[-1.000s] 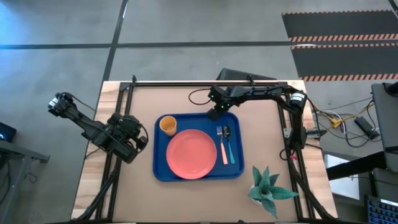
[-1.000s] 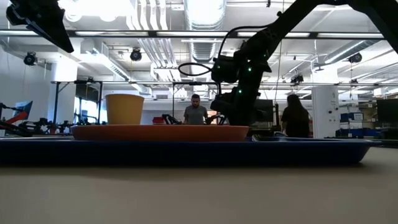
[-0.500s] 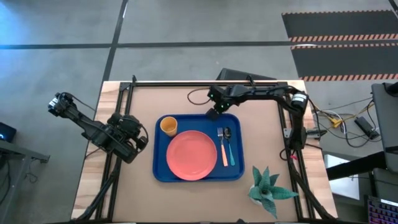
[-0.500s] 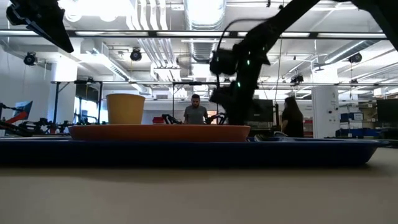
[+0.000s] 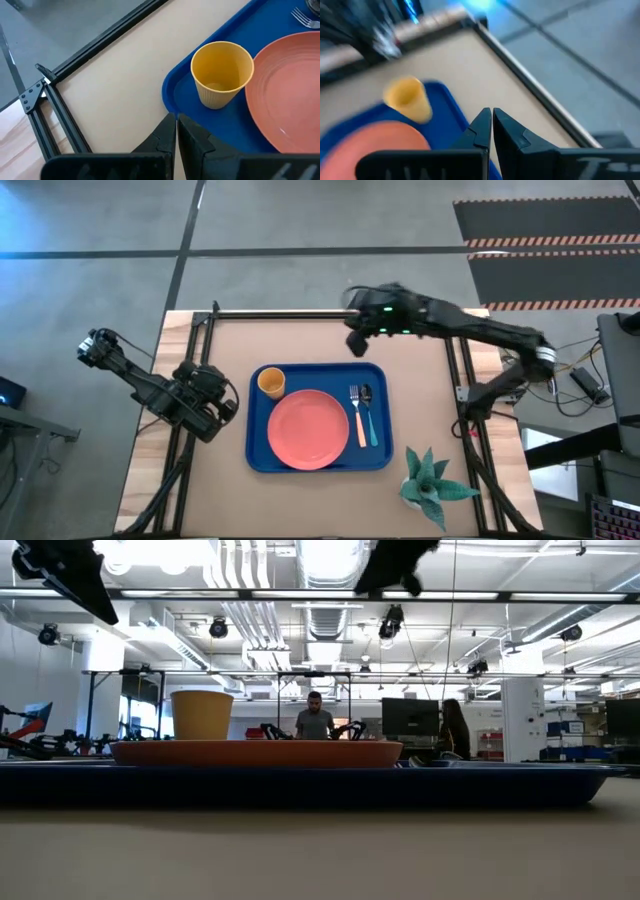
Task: Pick and place plate/cup/fork/spoon on tray
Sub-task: Return to Home Position
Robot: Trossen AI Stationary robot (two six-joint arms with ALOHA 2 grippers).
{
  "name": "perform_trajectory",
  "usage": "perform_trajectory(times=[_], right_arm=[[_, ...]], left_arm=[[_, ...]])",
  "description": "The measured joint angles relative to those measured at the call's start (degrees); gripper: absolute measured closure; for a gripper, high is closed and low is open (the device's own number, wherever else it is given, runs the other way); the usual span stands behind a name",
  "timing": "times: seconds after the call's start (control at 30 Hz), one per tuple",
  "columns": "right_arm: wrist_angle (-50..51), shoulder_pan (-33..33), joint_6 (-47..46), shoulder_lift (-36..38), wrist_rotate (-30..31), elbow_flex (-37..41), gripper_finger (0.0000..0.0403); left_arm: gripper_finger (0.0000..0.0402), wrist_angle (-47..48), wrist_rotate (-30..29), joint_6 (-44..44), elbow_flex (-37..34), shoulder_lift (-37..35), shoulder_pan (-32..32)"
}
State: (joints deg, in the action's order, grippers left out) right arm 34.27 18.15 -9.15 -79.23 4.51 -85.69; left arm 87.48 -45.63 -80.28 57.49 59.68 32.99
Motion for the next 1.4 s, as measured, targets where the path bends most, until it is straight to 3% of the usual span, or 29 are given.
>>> perform_trajectory(times=[0.2,0.43,0.77,0.93,1.27,1.4], right_arm=[[-0.73,-5.46,1.1,11.04,0.04,0.08,0.0394],[-0.67,-11.26,-0.61,15.0,0.07,1.45,0.0394],[-0.33,-14.05,3.39,6.68,0.04,2.6,0.0394],[0.12,-14.03,0.41,3.33,0.07,2.6,0.0394],[-4.09,-15.14,2.28,1.82,-0.3,2.6,0.0394],[-4.62,-17.12,2.39,2.18,-0.61,2.36,0.0394]], left_arm=[[0.0402,0.0,-0.62,5.65,0.0,0.12,0.0],[0.0402,0.0,-5.4,7.27,0.0,0.26,0.0],[0.0402,0.02,-6.45,9.38,0.02,-0.19,0.02],[0.0402,0.02,-5.7,13.4,0.35,-0.37,0.01],[0.0402,-1.87,-2.64,13.77,0.31,-0.35,0.04],[0.0402,-2.47,-2.31,18.25,0.28,-0.08,0.08]])
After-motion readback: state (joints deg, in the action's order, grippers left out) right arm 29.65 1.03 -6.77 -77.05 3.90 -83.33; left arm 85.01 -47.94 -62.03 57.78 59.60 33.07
